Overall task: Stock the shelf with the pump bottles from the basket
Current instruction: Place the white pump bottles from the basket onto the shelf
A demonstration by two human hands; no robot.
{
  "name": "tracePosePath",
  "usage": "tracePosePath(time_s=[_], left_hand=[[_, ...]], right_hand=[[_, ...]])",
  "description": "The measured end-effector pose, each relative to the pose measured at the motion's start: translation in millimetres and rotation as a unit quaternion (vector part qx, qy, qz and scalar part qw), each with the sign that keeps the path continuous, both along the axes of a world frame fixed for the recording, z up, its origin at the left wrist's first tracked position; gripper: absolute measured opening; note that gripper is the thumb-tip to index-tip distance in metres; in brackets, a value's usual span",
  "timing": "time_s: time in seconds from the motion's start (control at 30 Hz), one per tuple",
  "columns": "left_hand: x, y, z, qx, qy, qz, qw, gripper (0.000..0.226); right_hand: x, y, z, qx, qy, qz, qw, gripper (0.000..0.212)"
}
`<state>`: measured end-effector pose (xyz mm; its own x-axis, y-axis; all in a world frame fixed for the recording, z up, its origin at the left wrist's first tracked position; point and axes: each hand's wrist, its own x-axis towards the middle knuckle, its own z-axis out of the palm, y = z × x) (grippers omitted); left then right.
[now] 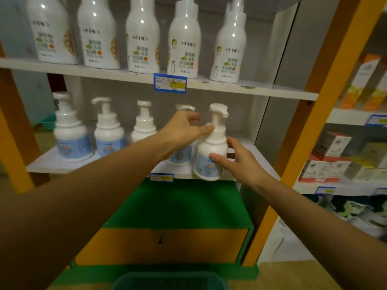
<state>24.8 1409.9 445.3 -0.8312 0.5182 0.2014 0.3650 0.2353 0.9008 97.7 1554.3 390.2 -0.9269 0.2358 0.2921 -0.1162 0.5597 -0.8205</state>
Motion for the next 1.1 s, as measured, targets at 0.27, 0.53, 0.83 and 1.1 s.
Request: tracePosePath(time_s=[0.27,0.53,0.83,1.1], left_hand=[[-32.1,31.5,-82.2,-0.049,-0.156,0.038,0.986,0.018],[-48.1,55.0,-103.4,0.041,-0.191,-0.001,0.981,0.024],[-41.3,57.3,-95.3,0.082,-0.246,0.01,0.966,0.032],[-7.4,7.3,-109.5,0.11,-0.118,0.044,0.986,0.034]], right_hand=[[-33.3,32.7,-14.8,-0.024,-0.037,-0.061,0.997,0.061],[-54.9,35.7,-27.4,-0.057,-0.047,-0.034,0.997,0.053],[-76.1,30.1,-31.5,-0.195,-0.108,-0.044,0.974,0.095],[-35.3,-5.6,-63.5,-0.108,0.022,-0.174,0.979,0.045]])
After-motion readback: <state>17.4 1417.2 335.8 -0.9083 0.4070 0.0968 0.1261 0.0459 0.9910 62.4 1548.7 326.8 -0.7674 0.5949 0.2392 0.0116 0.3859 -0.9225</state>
